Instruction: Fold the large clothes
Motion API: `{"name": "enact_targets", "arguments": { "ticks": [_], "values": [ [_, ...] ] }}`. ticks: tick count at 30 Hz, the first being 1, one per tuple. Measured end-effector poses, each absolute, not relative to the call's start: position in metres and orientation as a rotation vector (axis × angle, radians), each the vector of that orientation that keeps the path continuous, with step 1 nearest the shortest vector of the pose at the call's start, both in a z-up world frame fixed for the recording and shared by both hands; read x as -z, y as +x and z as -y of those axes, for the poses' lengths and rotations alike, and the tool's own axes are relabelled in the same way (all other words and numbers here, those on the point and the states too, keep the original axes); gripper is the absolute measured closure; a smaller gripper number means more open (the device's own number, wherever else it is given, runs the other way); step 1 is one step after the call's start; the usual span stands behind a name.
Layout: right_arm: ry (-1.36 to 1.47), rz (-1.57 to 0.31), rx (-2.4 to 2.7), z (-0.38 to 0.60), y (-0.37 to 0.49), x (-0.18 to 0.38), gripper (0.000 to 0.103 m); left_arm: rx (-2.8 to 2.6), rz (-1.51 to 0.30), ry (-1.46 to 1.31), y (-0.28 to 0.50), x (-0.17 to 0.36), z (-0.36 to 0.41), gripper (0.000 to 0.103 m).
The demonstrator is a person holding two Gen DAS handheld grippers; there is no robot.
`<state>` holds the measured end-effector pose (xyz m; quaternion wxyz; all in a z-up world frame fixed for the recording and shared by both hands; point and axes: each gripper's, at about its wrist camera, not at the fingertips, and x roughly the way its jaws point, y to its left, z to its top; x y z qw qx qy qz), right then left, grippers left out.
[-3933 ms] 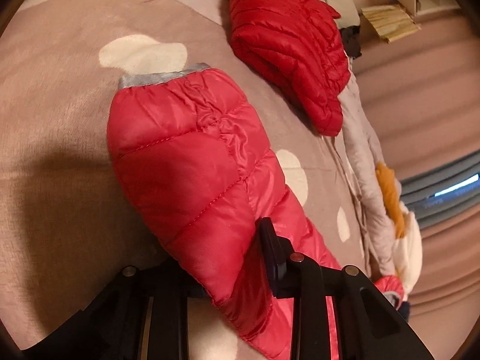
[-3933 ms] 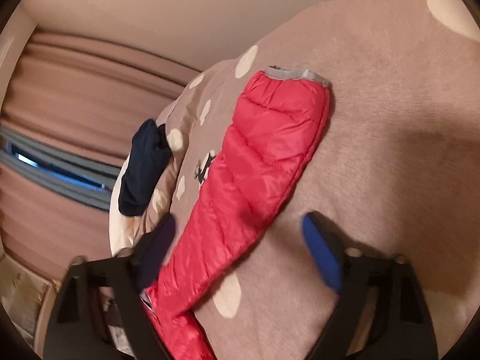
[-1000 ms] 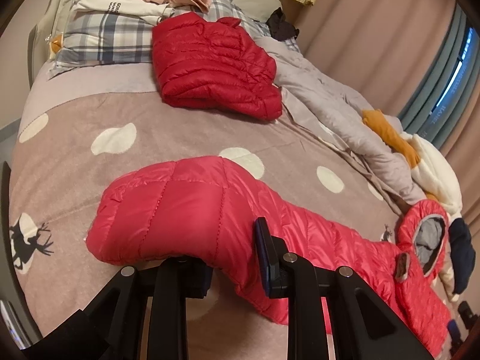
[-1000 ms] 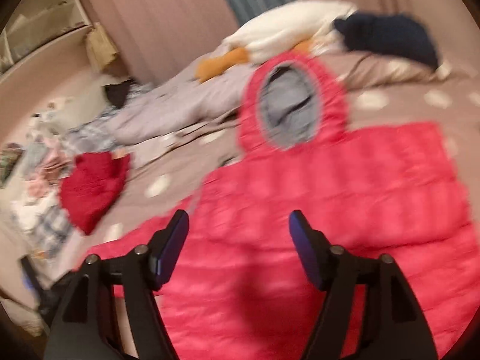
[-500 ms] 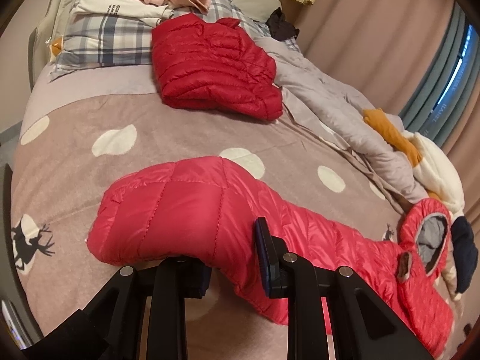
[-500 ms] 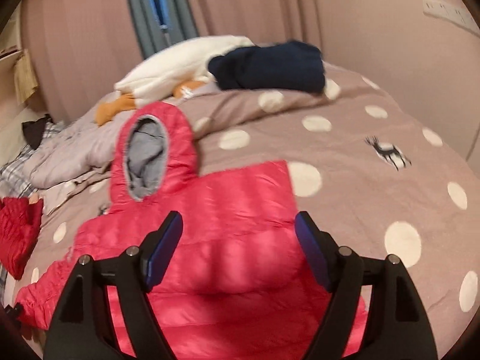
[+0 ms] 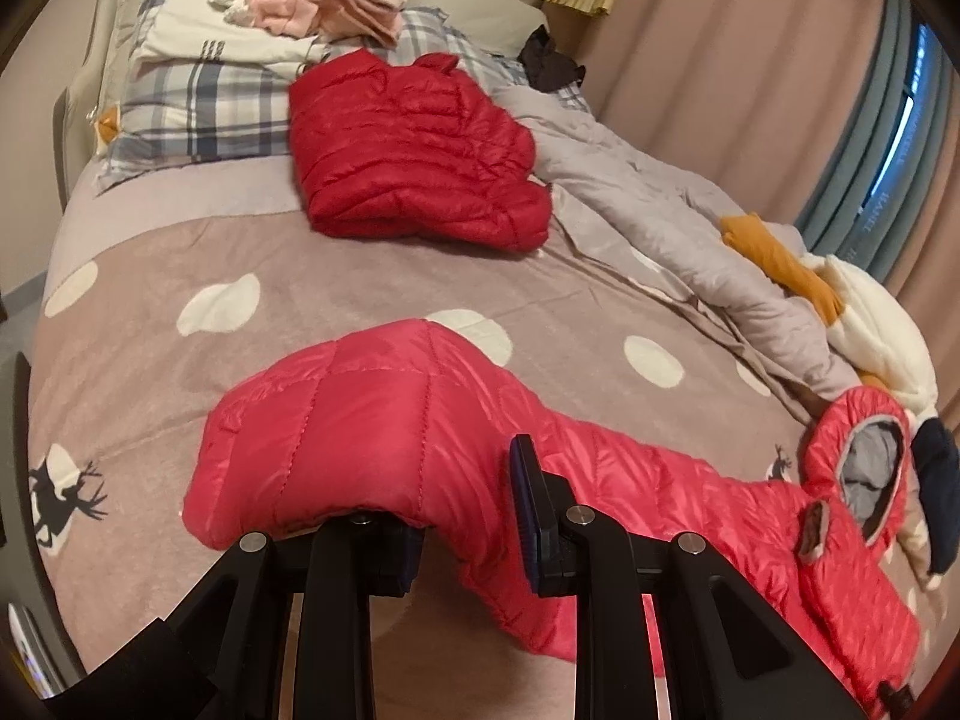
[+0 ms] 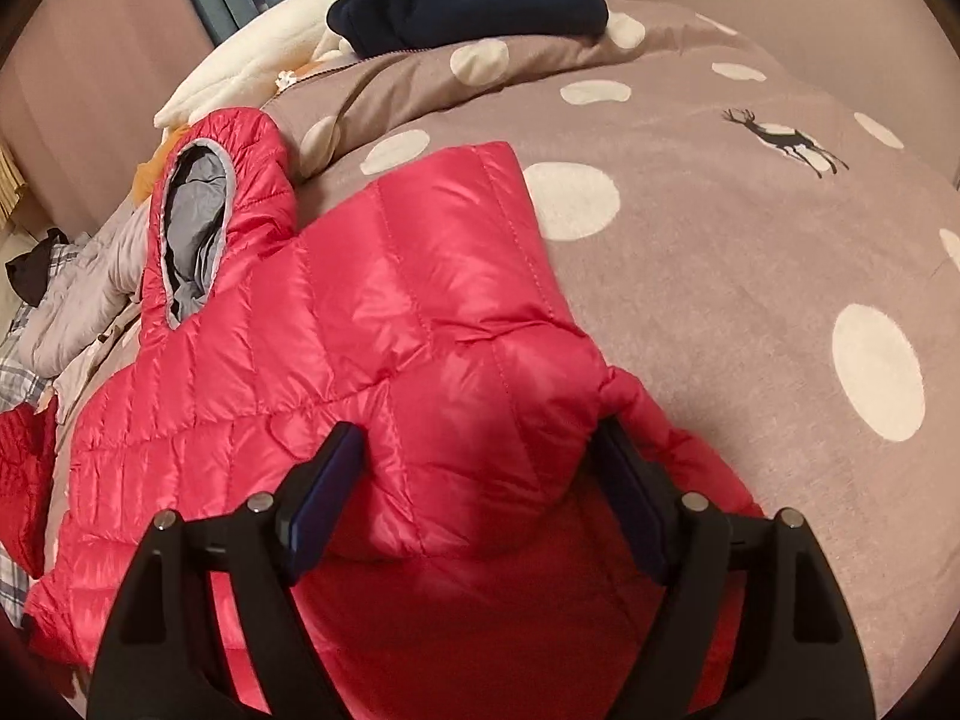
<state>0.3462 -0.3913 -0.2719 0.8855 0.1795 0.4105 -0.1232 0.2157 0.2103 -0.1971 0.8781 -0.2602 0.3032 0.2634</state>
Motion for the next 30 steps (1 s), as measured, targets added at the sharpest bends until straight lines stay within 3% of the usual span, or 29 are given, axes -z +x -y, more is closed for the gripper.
{"name": "enact_targets", "arguments": {
  "ticks": [8, 18, 19, 21, 25, 27, 30],
  "values": [
    [0.361, -0.802, 0.241, 0.401, 0.328, 0.237, 0.023, -0.464, -0.592, -0.424, 0.232, 0.173, -0.169, 0.081],
    [0.326, -0.675, 0.339, 0.443, 0.276, 0.188, 0.023, -0.101, -0.601, -0.296, 0.256, 0.151, -0.029, 0.079],
    [0.308, -0.667, 0.366, 0.447, 0.272, 0.186, 0.023, -0.096, -0.630, -0.303, 0.258, 0.153, -0.022, 0.075],
    [0.296, -0.660, 0.389, 0.456, 0.265, 0.186, 0.023, -0.086, -0.706, -0.348, 0.262, 0.161, -0.011, 0.049],
    [0.331, -0.672, 0.387, 0.470, 0.259, 0.192, 0.023, -0.117, -0.690, -0.349, 0.257, 0.164, 0.001, 0.033],
    [0.333, -0.681, 0.392, 0.471, 0.257, 0.195, 0.023, -0.097, -0.655, -0.328, 0.249, 0.160, 0.008, 0.016],
    [0.331, -0.693, 0.374, 0.470, 0.256, 0.198, 0.023, -0.077, -0.609, -0.333, 0.236, 0.149, 0.010, 0.014]
  ]
}}
